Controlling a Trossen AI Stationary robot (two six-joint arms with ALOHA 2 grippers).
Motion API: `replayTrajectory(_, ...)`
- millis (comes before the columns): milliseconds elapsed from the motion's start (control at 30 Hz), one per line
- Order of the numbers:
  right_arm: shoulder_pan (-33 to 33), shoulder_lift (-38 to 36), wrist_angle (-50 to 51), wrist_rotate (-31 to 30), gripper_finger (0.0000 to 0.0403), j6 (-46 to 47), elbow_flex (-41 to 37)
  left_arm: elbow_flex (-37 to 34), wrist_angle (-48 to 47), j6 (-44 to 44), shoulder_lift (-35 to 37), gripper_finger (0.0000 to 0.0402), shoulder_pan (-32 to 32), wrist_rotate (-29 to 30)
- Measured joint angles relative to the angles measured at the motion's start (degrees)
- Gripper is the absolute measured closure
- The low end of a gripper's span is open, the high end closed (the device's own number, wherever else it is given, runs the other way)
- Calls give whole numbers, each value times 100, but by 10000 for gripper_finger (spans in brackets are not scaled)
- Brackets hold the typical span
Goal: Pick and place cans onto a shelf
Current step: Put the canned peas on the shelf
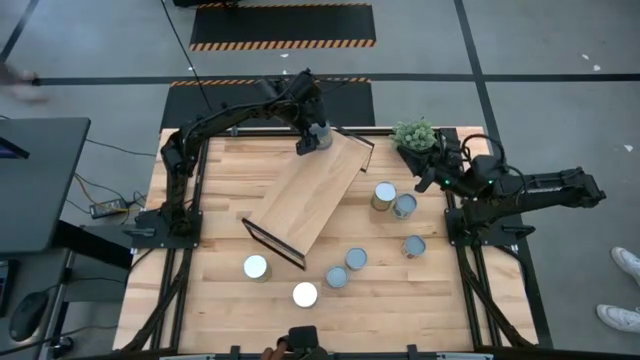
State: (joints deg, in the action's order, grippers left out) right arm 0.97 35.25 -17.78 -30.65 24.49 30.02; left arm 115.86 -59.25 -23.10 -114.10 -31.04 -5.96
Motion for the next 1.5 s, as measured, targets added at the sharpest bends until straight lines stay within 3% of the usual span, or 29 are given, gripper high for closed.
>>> replayTrajectory(1500,2,102,-11,35,371,-6,0,2,20,950,9,85,38,298)
